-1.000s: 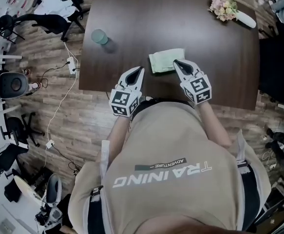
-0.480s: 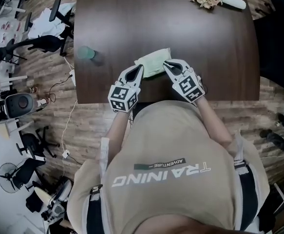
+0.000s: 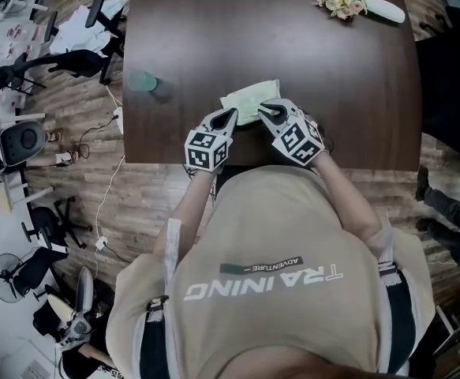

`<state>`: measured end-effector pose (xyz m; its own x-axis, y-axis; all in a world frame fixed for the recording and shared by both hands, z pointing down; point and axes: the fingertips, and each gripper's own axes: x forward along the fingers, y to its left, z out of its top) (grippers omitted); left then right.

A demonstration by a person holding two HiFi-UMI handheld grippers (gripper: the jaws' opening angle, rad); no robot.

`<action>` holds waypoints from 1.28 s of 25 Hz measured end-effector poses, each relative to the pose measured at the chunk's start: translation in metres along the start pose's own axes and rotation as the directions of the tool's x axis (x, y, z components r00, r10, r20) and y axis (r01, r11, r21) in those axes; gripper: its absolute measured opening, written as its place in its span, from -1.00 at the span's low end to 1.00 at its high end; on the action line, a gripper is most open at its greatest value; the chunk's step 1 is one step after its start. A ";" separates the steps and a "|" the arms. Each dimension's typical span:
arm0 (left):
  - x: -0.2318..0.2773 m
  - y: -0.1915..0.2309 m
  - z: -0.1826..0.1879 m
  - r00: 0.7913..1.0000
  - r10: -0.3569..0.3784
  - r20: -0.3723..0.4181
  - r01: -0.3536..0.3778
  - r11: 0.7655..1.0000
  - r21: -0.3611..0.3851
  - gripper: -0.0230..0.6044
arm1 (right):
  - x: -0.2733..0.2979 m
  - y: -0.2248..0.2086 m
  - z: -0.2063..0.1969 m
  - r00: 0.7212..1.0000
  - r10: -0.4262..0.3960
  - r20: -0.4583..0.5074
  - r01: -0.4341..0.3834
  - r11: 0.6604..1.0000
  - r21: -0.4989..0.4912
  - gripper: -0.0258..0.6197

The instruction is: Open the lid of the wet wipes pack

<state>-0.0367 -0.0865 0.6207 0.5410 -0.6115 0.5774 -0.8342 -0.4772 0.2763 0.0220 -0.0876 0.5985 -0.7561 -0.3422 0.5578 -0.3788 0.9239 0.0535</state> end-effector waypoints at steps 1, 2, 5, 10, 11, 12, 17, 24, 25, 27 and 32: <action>0.002 0.002 -0.003 1.000 0.003 -0.007 -0.003 1.000 -0.008 -0.90 | 0.001 0.001 0.003 1.000 0.003 -0.013 -0.004 0.999 -0.035 -0.86; 0.004 0.004 -0.005 1.000 0.005 -0.011 -0.005 1.000 -0.016 -0.90 | 0.003 0.001 0.004 1.000 0.005 -0.030 -0.008 0.998 -0.069 -0.86; 0.012 0.007 -0.011 1.000 0.003 -0.021 -0.004 0.999 -0.049 -0.90 | 0.014 0.000 -0.004 0.995 0.031 -0.099 -0.044 0.991 -0.130 -0.76; 0.022 0.010 -0.022 0.998 0.011 -0.062 -0.014 0.999 -0.050 -0.90 | 0.028 0.004 -0.021 0.976 0.063 -0.211 -0.112 0.967 -0.229 -0.58; 0.023 0.012 -0.026 0.997 0.012 -0.078 -0.016 0.999 -0.050 -0.90 | 0.030 0.005 -0.025 0.969 0.061 -0.237 -0.125 0.956 -0.264 -0.57; 0.024 0.013 -0.030 0.995 0.011 -0.097 -0.017 0.998 -0.053 -0.90 | 0.033 0.007 -0.028 0.963 0.061 -0.261 -0.139 0.946 -0.293 -0.56; 0.030 0.021 -0.045 0.990 0.023 -0.137 -0.032 0.997 -0.066 -0.90 | 0.046 0.012 -0.044 0.947 0.049 -0.318 -0.175 0.908 -0.382 -0.54; 0.033 0.021 -0.050 0.980 0.002 -0.199 -0.011 0.999 -0.049 -0.90 | 0.054 0.021 -0.057 0.935 0.002 -0.356 -0.207 0.817 -0.539 -0.54; 0.034 0.020 -0.051 0.979 0.000 -0.203 -0.010 0.999 -0.046 -0.90 | 0.055 0.022 -0.058 0.932 -0.010 -0.361 -0.207 0.806 -0.555 -0.54; 0.033 0.019 -0.051 0.979 -0.003 -0.204 -0.007 0.999 -0.048 -0.90 | 0.054 0.023 -0.058 0.927 -0.029 -0.375 -0.201 0.804 -0.559 -0.54; 0.030 0.019 -0.050 0.978 0.007 -0.207 -0.016 0.999 -0.043 -0.90 | 0.055 0.022 -0.055 0.925 -0.012 -0.380 -0.189 0.852 -0.488 -0.54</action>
<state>-0.0415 -0.0824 0.6822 0.5016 -0.4703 0.7261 -0.8465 -0.4399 0.2999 0.0021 -0.0766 0.6759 -0.4918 -0.2631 0.8300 0.0802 0.9355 0.3441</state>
